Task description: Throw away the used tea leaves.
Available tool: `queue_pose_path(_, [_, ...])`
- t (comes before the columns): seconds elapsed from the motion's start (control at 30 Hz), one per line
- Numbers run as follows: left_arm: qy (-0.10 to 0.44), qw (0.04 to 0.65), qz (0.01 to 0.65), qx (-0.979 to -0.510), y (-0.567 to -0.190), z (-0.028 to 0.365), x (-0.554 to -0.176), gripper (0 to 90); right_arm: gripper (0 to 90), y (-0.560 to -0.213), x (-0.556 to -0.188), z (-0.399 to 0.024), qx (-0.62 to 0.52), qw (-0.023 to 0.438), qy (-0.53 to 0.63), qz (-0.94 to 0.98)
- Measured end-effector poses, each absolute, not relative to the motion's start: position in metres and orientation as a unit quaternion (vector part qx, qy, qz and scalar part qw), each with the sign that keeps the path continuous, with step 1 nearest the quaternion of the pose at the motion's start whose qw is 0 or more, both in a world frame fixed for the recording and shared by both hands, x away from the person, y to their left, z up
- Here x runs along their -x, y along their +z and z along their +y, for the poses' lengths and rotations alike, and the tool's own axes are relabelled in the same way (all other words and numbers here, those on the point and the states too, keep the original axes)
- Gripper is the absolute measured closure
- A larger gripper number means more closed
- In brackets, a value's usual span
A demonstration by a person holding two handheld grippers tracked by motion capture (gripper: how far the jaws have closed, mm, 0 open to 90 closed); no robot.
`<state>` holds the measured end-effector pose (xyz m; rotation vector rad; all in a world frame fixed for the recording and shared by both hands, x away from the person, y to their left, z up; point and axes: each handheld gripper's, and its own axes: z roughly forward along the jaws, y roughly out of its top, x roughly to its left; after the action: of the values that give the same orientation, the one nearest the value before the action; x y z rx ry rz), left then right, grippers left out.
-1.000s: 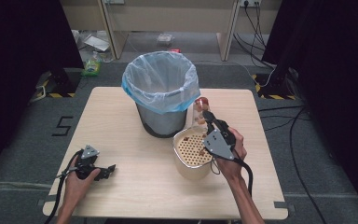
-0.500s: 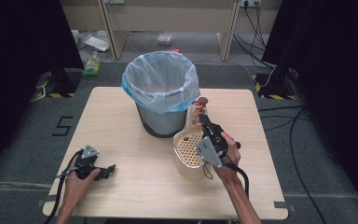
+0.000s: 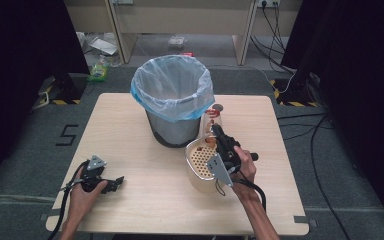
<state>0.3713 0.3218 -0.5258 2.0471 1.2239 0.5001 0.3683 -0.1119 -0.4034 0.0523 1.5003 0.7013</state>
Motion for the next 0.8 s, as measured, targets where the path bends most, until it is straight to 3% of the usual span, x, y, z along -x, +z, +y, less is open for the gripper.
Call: queue_pose_path(0.8, [0.193,0.345,0.471,-0.789,-0.5258,0.3218,-0.3713,0.0,88.5,-0.4016,-0.3634,-0.1117,0.009,0.710,0.289,0.642])
